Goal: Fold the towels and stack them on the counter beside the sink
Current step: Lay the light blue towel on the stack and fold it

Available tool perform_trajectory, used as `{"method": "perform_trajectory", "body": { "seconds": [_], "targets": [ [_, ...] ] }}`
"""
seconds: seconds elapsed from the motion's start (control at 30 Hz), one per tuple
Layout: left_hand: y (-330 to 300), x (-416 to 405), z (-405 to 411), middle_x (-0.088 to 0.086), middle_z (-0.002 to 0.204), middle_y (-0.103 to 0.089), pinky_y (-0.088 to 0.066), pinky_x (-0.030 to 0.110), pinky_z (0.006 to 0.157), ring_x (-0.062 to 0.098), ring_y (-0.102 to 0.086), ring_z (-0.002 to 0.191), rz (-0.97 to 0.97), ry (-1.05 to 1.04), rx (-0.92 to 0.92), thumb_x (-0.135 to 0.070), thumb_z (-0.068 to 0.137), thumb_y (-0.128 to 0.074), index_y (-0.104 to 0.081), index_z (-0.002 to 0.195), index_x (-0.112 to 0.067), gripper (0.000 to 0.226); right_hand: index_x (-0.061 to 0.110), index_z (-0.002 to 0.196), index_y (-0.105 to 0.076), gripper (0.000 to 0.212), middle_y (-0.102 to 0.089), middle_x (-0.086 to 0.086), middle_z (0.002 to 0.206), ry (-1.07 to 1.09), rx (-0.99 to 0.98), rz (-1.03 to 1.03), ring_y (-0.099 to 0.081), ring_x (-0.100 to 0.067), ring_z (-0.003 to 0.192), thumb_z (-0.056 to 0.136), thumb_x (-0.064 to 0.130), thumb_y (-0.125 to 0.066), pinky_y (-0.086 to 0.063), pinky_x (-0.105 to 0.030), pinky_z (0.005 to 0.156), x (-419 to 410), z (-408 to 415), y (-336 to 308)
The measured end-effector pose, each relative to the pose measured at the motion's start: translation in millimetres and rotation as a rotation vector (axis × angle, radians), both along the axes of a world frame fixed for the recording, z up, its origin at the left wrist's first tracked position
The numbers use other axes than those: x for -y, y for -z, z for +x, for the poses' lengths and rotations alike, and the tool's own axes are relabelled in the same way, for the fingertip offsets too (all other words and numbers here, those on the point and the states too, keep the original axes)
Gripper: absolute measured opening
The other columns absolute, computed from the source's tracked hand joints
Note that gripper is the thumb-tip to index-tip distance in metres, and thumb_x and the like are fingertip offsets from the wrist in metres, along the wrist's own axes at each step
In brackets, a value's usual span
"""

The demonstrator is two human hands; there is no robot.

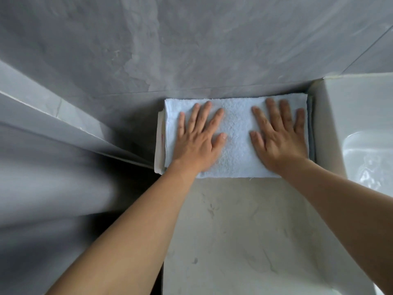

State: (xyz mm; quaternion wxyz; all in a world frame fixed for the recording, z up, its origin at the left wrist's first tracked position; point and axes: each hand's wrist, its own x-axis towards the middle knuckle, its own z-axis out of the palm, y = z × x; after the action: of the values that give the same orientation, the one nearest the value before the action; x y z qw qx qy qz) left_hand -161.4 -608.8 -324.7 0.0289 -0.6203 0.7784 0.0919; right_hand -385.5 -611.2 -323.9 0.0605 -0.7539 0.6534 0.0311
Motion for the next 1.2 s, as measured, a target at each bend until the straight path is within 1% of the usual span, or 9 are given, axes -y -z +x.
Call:
{"method": "perform_trajectory", "body": {
  "seconds": [0.2,0.4,0.47,0.53,0.63,0.73,0.8,1.1,1.2],
  "targets": [
    [5,2,32,-0.005,0.167,0.016,0.008,0.043,0.124,0.015,0.020,0.152,-0.089,0.006,0.054,-0.055,0.100,-0.003,0.008,0.160,-0.028,0.066,0.029,0.157,-0.013,0.067,-0.004,-0.009,0.164,-0.026,0.049,-0.085,-0.001,-0.032,0.151,0.096,0.056,-0.019,0.003,-0.056,0.119,2,-5,8],
    [-9,-2,22,-0.005,0.167,0.017,0.015,0.042,0.123,0.015,0.022,0.152,-0.012,-0.057,0.026,-0.049,0.104,-0.011,0.006,0.160,-0.024,0.063,0.028,0.157,-0.010,0.070,0.002,-0.005,0.165,0.001,0.097,0.000,0.005,-0.026,0.151,0.093,0.056,-0.016,0.012,-0.047,0.119,-2,-1,-6],
    [-15,-11,20,0.000,0.169,0.007,0.011,0.043,0.124,0.020,0.012,0.154,-0.024,-0.111,-0.038,-0.046,0.105,-0.019,-0.007,0.161,-0.019,0.063,0.017,0.153,-0.026,0.069,-0.011,-0.009,0.163,0.025,0.208,-0.036,-0.006,-0.028,0.150,0.092,0.049,-0.024,0.004,-0.046,0.121,-10,1,-14],
    [-20,-28,17,0.007,0.167,-0.012,0.000,0.048,0.124,0.027,-0.004,0.155,-0.108,-0.134,-0.098,-0.044,0.102,-0.021,-0.025,0.157,-0.012,0.064,0.006,0.144,-0.040,0.063,-0.027,-0.014,0.158,0.024,0.295,-0.106,-0.021,-0.033,0.147,0.092,0.039,-0.035,-0.008,-0.046,0.121,-24,2,-22],
    [-26,-54,16,0.012,0.159,-0.033,-0.015,0.053,0.123,0.034,-0.023,0.150,-0.171,-0.113,-0.168,-0.038,0.099,-0.026,-0.043,0.147,-0.005,0.061,0.002,0.141,-0.045,0.055,-0.036,-0.017,0.153,-0.017,0.370,-0.153,-0.032,-0.036,0.142,0.090,0.022,-0.050,-0.018,-0.046,0.120,-50,6,-33],
    [-33,-75,15,0.015,0.150,-0.044,-0.026,0.057,0.118,0.038,-0.037,0.143,-0.223,-0.098,-0.210,-0.031,0.098,-0.035,-0.051,0.138,-0.002,0.052,0.004,0.141,-0.046,0.055,-0.038,-0.016,0.152,-0.036,0.419,-0.160,-0.033,-0.035,0.140,0.087,0.007,-0.057,-0.019,-0.042,0.119,-73,12,-43],
    [-38,-89,11,0.015,0.148,-0.047,-0.028,0.056,0.118,0.038,-0.040,0.140,-0.245,-0.092,-0.223,-0.030,0.098,-0.036,-0.052,0.137,-0.002,0.051,0.005,0.141,-0.046,0.055,-0.038,-0.015,0.152,-0.043,0.441,-0.159,-0.034,-0.033,0.139,0.087,0.006,-0.058,-0.019,-0.041,0.119,-88,13,-49],
    [-62,-138,-17,0.018,0.142,-0.051,-0.031,0.055,0.117,0.038,-0.045,0.136,-0.354,-0.116,-0.324,-0.015,0.097,-0.057,-0.053,0.135,0.001,0.041,0.000,0.134,-0.051,0.053,-0.046,-0.020,0.144,-0.105,0.448,-0.249,-0.044,-0.040,0.130,0.083,0.004,-0.063,-0.029,-0.050,0.115,-137,-9,-72],
    [-68,-151,-38,0.018,0.142,-0.051,-0.032,0.056,0.116,0.038,-0.045,0.136,-0.350,-0.096,-0.358,-0.018,0.099,-0.050,-0.053,0.135,0.001,0.041,0.000,0.133,-0.052,0.053,-0.046,-0.020,0.144,-0.083,0.465,-0.280,-0.044,-0.040,0.130,0.081,0.002,-0.063,-0.030,-0.050,0.114,-153,-24,-82]
  ]
}}
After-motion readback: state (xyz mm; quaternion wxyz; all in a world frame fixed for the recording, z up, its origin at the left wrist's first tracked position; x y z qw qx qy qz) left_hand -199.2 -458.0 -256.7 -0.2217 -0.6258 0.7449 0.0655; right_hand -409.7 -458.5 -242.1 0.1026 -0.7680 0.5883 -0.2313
